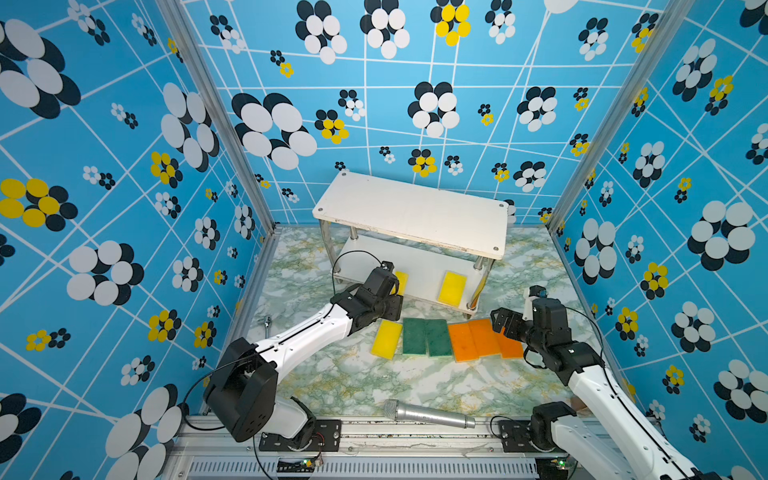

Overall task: Place and organize the cleaning sponges onto the shelf
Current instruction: 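Carry the second yellow sponge over the lower tier beside the first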

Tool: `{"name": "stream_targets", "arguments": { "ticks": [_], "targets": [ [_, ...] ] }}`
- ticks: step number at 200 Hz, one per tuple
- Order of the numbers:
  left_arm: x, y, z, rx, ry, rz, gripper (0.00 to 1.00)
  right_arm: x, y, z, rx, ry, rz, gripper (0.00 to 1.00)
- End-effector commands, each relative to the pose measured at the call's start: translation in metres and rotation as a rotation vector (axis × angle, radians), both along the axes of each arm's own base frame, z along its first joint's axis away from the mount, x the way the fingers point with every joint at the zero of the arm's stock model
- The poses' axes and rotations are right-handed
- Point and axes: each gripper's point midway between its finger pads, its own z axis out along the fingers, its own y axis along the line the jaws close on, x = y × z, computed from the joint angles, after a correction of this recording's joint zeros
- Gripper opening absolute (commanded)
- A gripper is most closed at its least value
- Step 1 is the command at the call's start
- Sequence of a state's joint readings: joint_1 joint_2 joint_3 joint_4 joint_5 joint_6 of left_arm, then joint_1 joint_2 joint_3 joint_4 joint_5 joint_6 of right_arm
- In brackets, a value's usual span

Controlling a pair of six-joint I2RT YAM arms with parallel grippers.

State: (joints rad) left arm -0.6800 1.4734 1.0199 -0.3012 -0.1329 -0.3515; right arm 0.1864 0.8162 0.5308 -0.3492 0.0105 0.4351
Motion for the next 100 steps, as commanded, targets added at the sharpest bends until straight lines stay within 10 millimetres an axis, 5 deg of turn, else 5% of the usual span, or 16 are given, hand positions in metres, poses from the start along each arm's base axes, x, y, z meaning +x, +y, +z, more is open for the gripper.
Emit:
{"name": "stream_targets", "arguments": {
  "ticks": [1,62,100],
  "targets": [
    [0.023,-0.018,0.013,-0.026,-0.078,0.047,0.67,-0.006,-0.006,-0.007,-0.008,0.015,-0.026,0.99],
    [0.043,-0.067,0.007,0.039,-0.086,-0.004,0.68,-0.009,-0.008,-0.007,-0.013,0.016,-0.031,0.99],
    [0.049,-0.079,0.001,0.051,-0.080,-0.004,0.68,-0.009,-0.008,-0.009,-0.014,0.021,-0.030,0.99]
  ]
}}
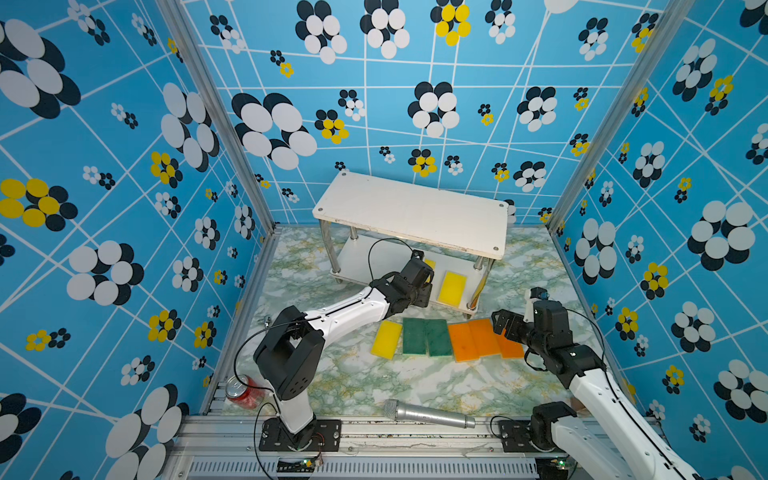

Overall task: Place and organize the cleaning sponges onto the shelf
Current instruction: 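Carry the second yellow sponge over the lower tier beside the first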

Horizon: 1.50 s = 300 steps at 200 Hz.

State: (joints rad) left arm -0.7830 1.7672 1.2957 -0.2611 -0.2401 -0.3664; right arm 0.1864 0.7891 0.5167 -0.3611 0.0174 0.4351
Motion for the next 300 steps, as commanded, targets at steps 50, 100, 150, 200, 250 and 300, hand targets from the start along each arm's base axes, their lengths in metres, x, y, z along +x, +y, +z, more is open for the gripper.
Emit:
{"name": "stream_targets", "arguments": {
  "ticks": [50,100,150,200,250,300],
  "targets": [
    [0.010,-0.016,-0.005,0.038,-0.036,0.022,0.68,-0.004,-0.006,-0.007,-0.009,0.021,-0.024,0.99],
    [0.010,-0.026,-0.013,0.064,-0.035,0.020,0.68,-0.004,-0.005,-0.007,-0.009,0.023,-0.022,0.99],
    [0.012,-0.029,-0.024,0.082,-0.004,0.022,0.69,-0.005,-0.005,-0.008,-0.011,0.025,-0.019,0.99],
    [0.013,-0.027,-0.031,0.094,0.018,0.038,0.70,-0.005,-0.005,-0.008,-0.010,0.024,-0.020,0.99],
    [0.016,-0.021,-0.039,0.108,0.041,0.063,0.70,-0.005,-0.005,-0.008,-0.010,0.026,-0.019,0.99],
    [0.019,-0.016,-0.042,0.117,0.046,0.078,0.70,-0.004,-0.005,-0.008,-0.008,0.024,-0.020,0.99]
  ]
}}
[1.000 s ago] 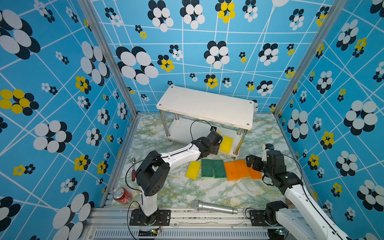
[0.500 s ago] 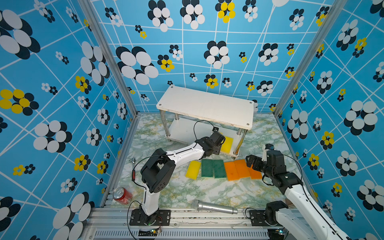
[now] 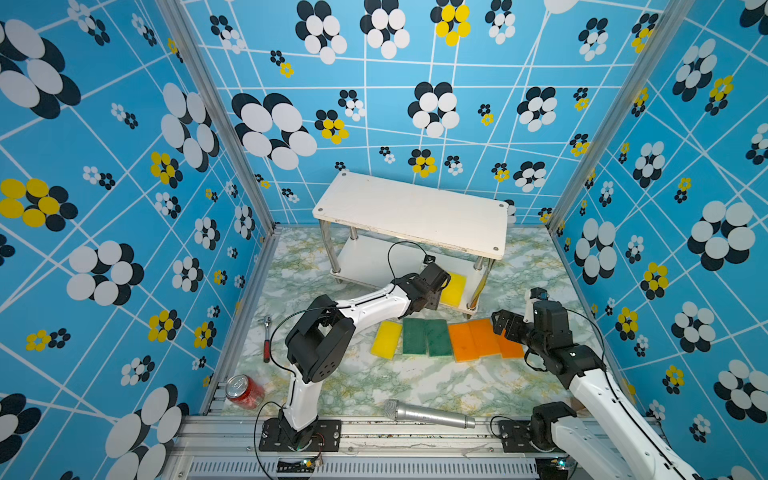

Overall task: Place and organize the cleaning sponges onto the shelf
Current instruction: 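Carry the second yellow sponge over the lower tier beside the first, then lower the second yellow sponge next to the first with the left gripper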

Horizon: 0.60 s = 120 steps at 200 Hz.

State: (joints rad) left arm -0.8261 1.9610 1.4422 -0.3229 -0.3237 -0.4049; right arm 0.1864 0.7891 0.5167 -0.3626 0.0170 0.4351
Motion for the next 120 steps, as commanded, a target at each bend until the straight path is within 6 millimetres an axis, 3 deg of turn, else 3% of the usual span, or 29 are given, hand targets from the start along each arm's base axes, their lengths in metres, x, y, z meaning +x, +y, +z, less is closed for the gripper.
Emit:
{"name": "stream_targets", "arguments": {
  "ticks": [1,120],
  "targets": [
    [0.0068,0.0079,-0.0020,0.020,0.005,0.039,0.70,-0.0043,-0.0051,-0.0075,-0.008,0.022,-0.021,0.99],
    [0.0096,0.0018,-0.0049,0.007,0.019,0.029,0.70,-0.0050,-0.0054,-0.0075,-0.009,0.022,-0.022,0.99]
  ]
}}
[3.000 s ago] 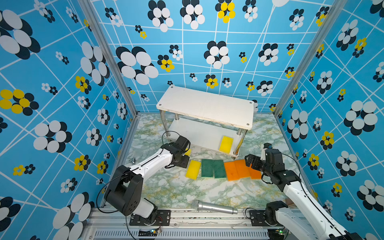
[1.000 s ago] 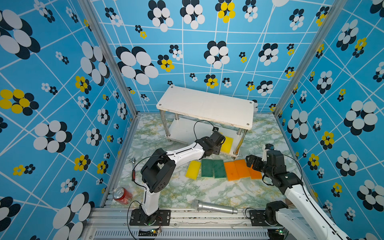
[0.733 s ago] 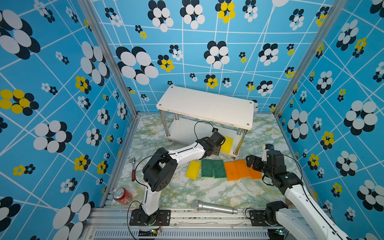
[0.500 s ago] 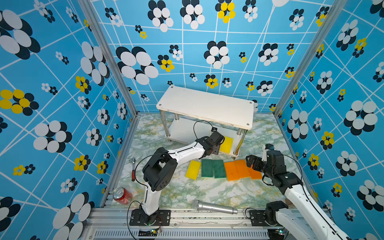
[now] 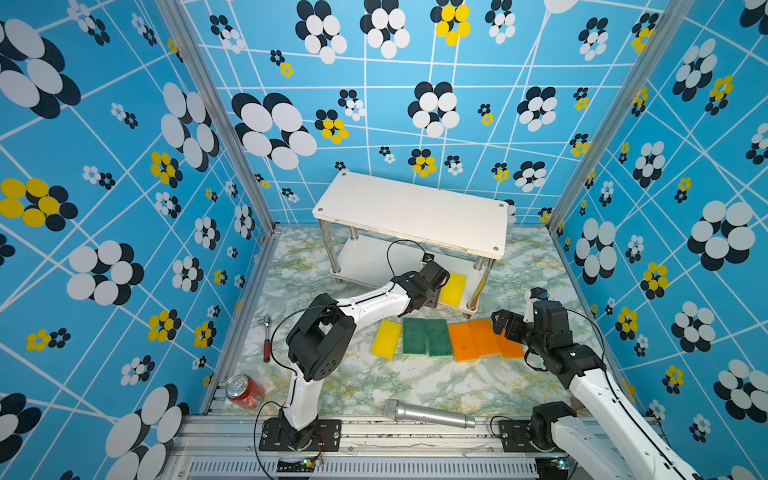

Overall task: Place and organize the cleaning sponges onto the shelf
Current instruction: 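Lower the second yellow sponge next to the first with the left gripper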

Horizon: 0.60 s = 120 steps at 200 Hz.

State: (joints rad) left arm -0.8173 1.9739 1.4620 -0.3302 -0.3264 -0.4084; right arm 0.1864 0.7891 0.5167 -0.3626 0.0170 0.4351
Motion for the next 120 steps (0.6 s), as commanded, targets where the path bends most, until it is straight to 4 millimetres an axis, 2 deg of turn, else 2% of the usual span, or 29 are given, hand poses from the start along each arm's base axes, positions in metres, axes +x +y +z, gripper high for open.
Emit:
{"name": "stream_targets", "arguments": {
  "ticks": [1,120],
  "targets": [
    [0.0039,0.0006,-0.0055,0.007,0.020,0.014,0.70,-0.0049,-0.0054,-0.0074,-0.008,0.022,-0.022,0.99],
    [0.0030,0.0023,-0.0145,0.015,0.038,0.026,0.76,-0.0048,-0.0049,-0.0067,-0.007,0.021,-0.021,0.99]
  ]
}}
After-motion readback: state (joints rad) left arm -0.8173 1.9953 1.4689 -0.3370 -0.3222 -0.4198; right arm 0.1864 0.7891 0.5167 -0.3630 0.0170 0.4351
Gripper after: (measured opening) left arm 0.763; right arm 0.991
